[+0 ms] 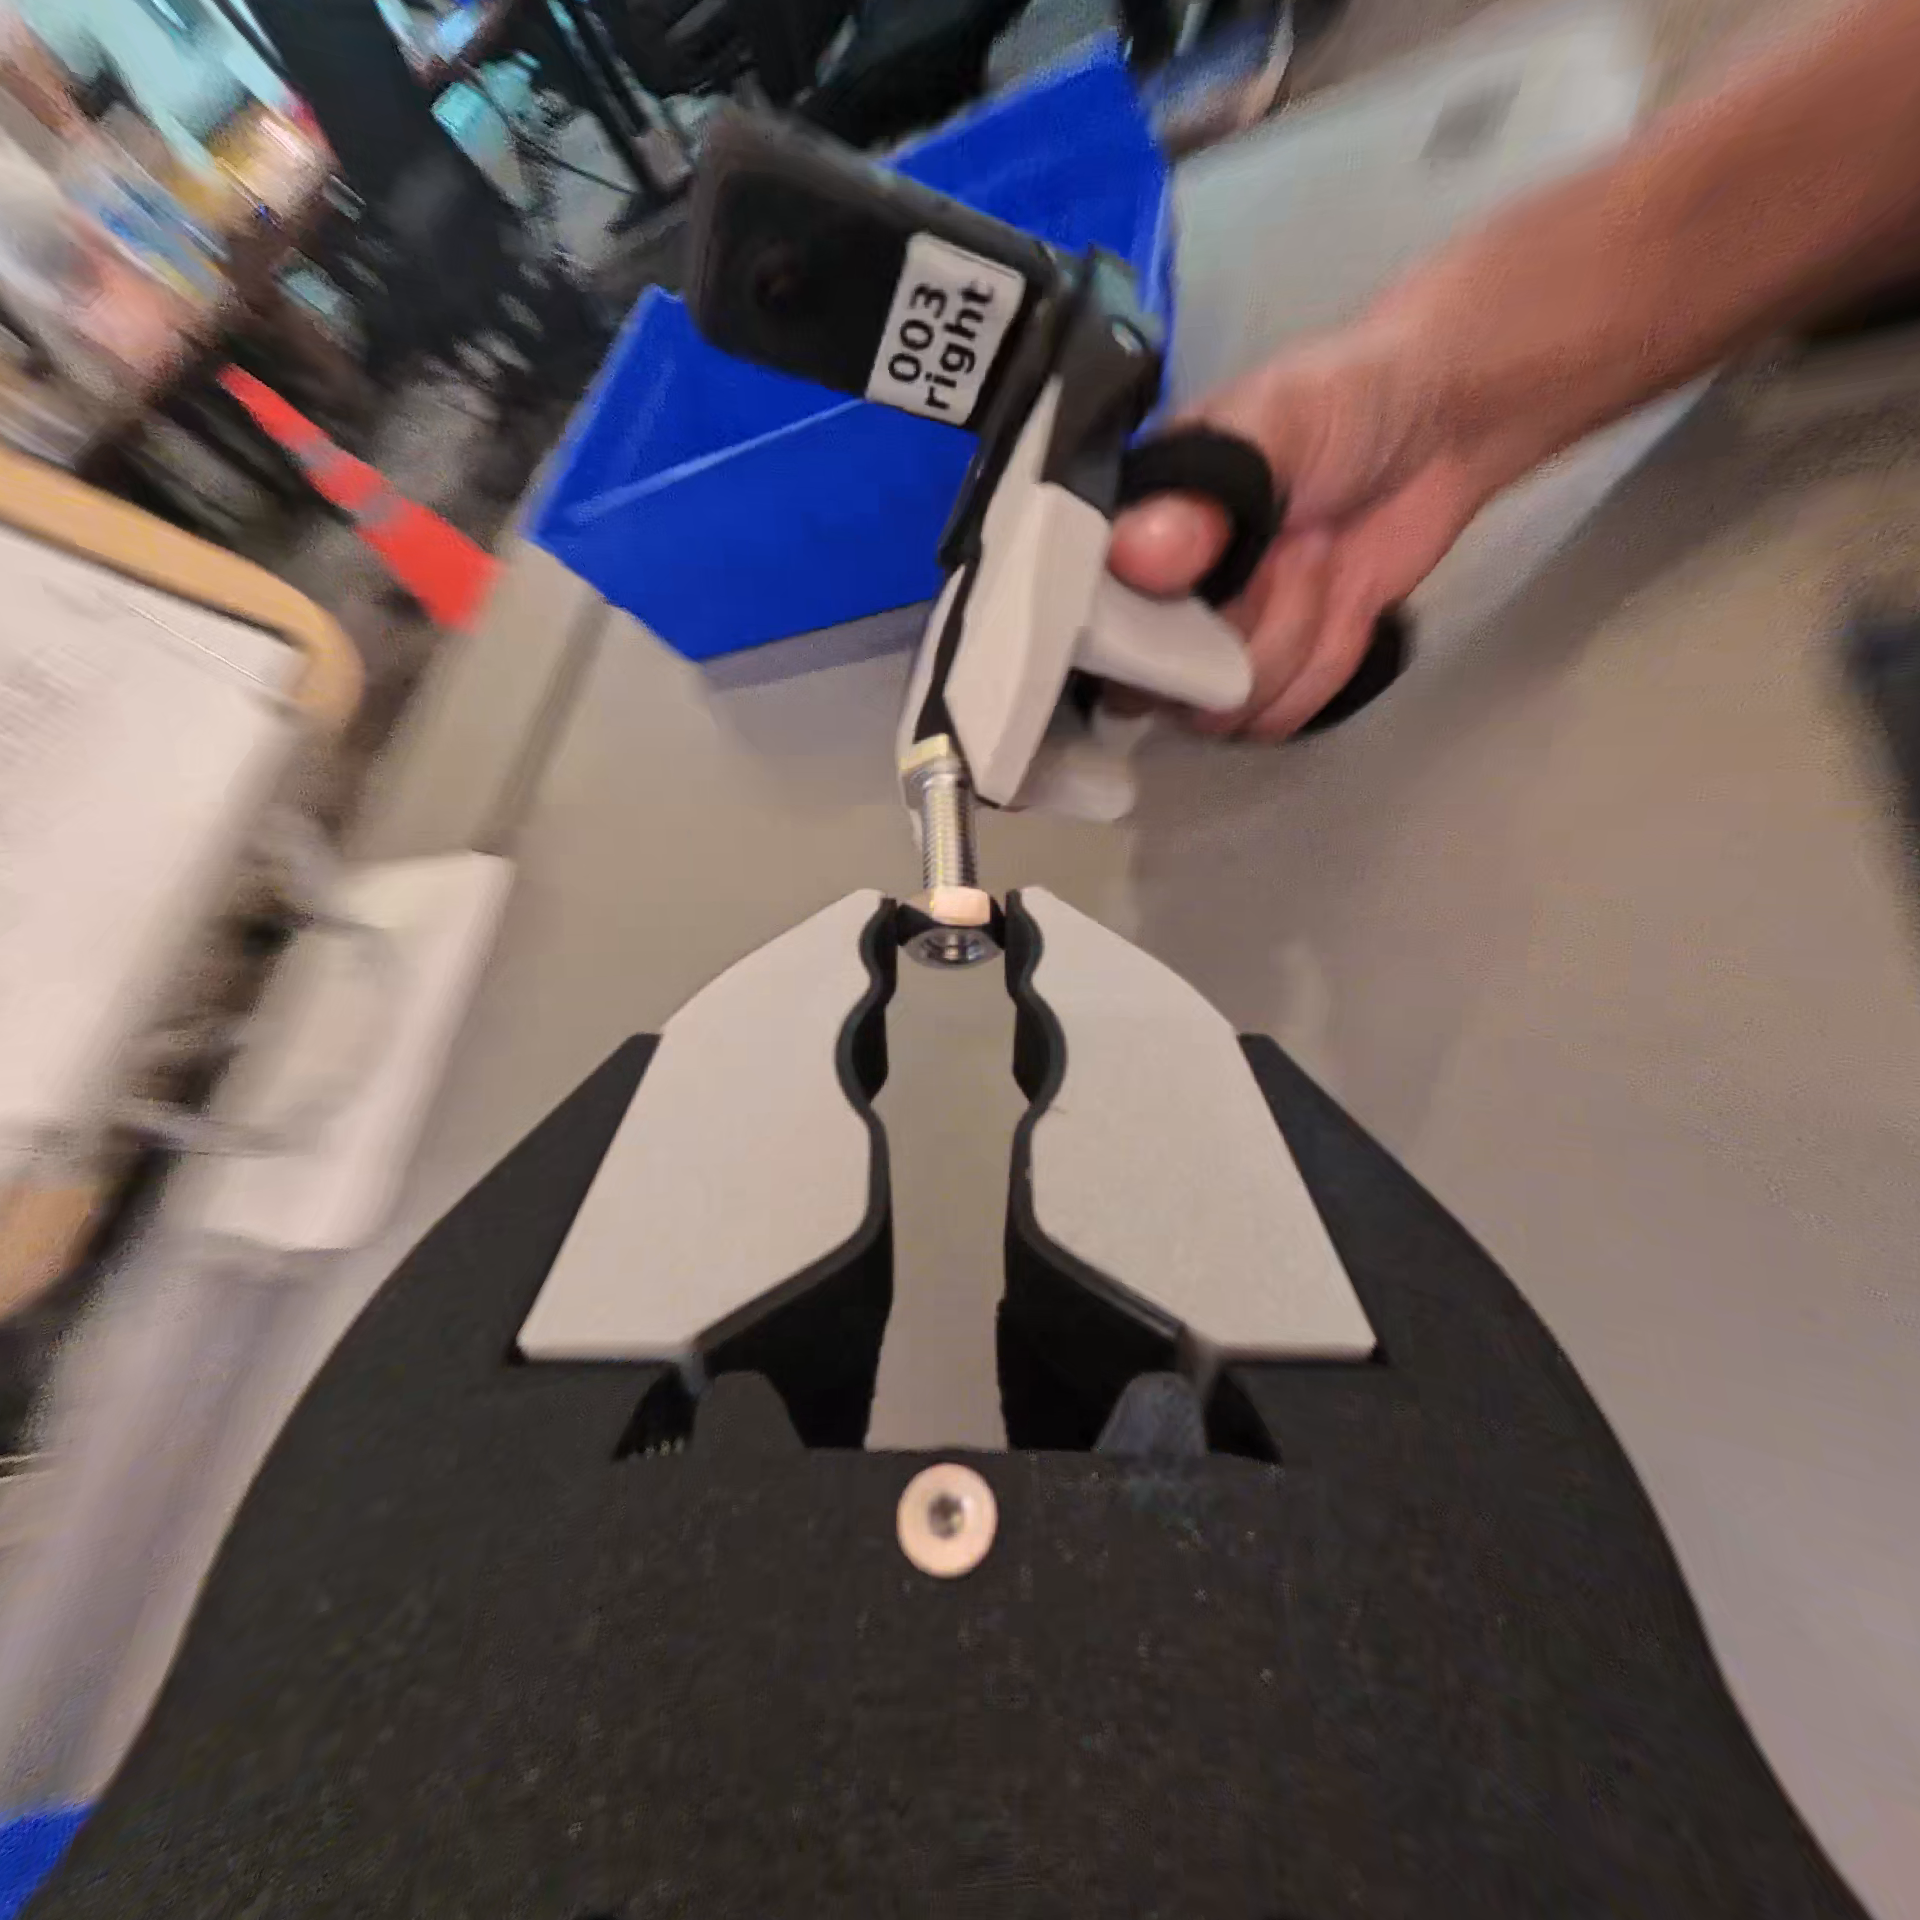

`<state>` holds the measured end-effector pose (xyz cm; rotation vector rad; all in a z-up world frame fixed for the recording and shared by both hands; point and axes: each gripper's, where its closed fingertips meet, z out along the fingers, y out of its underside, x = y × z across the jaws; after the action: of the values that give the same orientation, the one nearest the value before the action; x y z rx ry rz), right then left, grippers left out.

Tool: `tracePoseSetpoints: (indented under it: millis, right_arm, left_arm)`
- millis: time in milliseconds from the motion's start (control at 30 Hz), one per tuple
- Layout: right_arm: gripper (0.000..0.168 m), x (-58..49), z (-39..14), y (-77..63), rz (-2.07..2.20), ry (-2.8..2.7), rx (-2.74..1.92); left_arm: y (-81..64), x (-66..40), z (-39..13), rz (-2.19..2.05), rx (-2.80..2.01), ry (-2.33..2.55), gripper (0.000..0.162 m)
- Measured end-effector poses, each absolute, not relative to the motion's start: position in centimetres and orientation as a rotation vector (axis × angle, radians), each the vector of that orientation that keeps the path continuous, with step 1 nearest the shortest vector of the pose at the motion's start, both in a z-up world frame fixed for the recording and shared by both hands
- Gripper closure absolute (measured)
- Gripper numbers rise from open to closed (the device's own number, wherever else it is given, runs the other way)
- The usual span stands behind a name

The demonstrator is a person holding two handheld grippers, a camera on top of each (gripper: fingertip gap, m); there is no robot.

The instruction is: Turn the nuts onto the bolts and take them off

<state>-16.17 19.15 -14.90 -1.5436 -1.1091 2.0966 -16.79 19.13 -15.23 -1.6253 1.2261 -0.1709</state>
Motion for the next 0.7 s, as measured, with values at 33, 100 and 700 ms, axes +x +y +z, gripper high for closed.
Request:
tracePoseSetpoints:
  millis: [33,100,700]
  right_arm:
    - [0.151,-16.2,-14.8,19.2,2.175,-1.062,-1.551]
    - [0.151,-16.2,-14.7,19.3,2.252,-0.999,-1.559]
    - [0.150,-15.6,-13.8,19.1,1.904,-1.197,-1.435]
  left_arm:
    - [19.2,-16.9,-15.0,0.023,-1.549,1.308,0.143]
    - [19.5,-17.1,-14.9,0.222,-1.484,1.380,0.143]
    - [18.6,-15.1,-14.8,-1.086,-1.817,0.807,0.144]
